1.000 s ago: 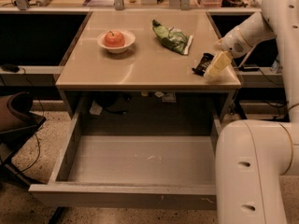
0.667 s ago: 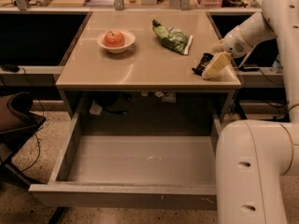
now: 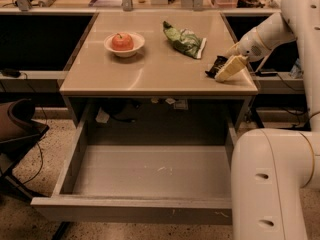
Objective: Place rxbar chocolate into top drawer
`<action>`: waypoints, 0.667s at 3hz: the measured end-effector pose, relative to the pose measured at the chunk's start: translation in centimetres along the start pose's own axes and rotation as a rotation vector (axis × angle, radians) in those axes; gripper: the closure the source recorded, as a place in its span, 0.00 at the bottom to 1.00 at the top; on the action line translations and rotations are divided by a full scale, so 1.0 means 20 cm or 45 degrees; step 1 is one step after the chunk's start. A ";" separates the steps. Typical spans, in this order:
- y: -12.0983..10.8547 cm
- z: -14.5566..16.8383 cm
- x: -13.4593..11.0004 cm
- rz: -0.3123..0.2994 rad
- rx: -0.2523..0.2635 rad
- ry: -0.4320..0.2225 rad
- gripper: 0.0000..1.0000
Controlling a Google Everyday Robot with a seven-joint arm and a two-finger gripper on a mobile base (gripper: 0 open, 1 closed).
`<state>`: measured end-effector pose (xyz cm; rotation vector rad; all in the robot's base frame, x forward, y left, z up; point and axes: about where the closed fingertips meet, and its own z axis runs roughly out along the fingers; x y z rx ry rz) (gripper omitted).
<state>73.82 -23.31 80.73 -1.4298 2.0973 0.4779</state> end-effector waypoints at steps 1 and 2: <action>-0.02 -0.04 -0.08 -0.005 0.049 0.033 0.89; 0.05 -0.25 -0.25 -0.002 0.096 0.042 1.00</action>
Offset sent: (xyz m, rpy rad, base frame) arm 0.0300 -0.0262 0.2078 -0.0825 -0.0407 -0.0521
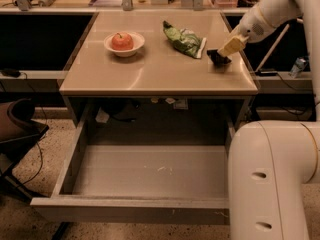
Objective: Place rxbar chocolate into top drawer
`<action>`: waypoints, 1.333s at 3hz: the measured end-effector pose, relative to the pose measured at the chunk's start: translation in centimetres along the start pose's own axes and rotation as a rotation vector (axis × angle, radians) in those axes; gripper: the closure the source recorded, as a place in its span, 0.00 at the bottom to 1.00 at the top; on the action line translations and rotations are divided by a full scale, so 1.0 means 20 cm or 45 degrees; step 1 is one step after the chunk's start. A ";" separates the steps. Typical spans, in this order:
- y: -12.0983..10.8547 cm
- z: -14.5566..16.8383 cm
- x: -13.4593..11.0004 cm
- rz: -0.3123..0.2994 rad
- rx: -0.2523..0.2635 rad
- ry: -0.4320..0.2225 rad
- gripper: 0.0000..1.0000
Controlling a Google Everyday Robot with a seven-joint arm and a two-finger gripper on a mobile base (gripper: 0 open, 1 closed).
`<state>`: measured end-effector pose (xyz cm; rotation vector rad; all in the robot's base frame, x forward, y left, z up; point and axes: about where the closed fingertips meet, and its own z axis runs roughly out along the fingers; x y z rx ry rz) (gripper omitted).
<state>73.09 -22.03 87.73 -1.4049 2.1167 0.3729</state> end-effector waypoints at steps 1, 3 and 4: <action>0.08 -0.33 -0.15 -0.034 0.090 0.007 1.00; 0.16 -1.02 -0.16 -0.069 0.368 -0.114 1.00; 0.14 -1.01 -0.17 -0.068 0.378 -0.123 1.00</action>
Offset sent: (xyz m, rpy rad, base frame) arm -0.0853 -0.0982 0.2379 -0.0637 -0.2650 -0.1049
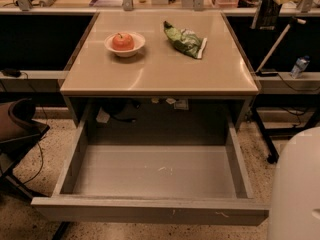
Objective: Place rxbar chocolate into top drawer
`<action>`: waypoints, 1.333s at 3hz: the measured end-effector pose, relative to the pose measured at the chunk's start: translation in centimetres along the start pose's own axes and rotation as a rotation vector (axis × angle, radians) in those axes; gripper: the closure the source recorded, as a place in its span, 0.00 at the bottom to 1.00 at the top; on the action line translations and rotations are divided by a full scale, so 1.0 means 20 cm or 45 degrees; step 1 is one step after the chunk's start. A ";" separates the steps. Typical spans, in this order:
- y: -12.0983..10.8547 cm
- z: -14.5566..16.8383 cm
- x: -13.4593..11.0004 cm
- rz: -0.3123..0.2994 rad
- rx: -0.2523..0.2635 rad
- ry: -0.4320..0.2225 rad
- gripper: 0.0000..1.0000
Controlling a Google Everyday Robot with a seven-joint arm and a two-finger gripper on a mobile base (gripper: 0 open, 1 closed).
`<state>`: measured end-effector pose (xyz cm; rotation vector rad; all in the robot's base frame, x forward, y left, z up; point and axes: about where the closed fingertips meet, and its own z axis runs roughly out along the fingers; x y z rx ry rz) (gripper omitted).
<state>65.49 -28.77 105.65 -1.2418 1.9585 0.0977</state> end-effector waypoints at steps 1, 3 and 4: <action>0.10 0.01 0.05 0.057 -0.108 0.041 1.00; 0.17 0.06 -0.01 0.131 -0.201 -0.037 1.00; 0.28 0.06 0.05 0.187 -0.301 -0.013 1.00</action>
Offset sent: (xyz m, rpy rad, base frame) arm -0.1550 -0.0024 -0.0152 0.0577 0.7260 0.3181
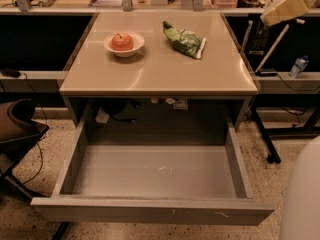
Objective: Place rxbar chocolate into top drawer
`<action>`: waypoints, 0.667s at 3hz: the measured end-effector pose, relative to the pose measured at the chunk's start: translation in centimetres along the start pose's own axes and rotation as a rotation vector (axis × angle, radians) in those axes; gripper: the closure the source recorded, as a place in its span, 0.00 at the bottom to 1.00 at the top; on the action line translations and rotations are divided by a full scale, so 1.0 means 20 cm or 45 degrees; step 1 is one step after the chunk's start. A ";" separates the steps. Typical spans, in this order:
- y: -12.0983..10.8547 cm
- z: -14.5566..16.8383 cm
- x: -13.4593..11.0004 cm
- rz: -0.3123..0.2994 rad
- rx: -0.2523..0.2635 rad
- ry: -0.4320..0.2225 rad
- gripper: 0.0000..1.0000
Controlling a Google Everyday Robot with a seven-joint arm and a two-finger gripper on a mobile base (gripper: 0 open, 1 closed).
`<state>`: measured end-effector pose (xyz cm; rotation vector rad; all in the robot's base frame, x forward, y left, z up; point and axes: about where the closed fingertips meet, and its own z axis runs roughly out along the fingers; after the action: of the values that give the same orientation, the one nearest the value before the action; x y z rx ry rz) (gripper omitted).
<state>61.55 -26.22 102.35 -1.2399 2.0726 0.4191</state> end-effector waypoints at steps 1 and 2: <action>0.19 -0.11 0.06 0.084 -0.093 0.009 1.00; 0.40 -0.23 0.16 0.260 -0.178 -0.013 1.00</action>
Offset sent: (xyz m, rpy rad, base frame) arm -0.2384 -0.0064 -0.0111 0.1958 0.5567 -0.0063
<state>51.88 -26.89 102.90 -1.1050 2.2011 0.6721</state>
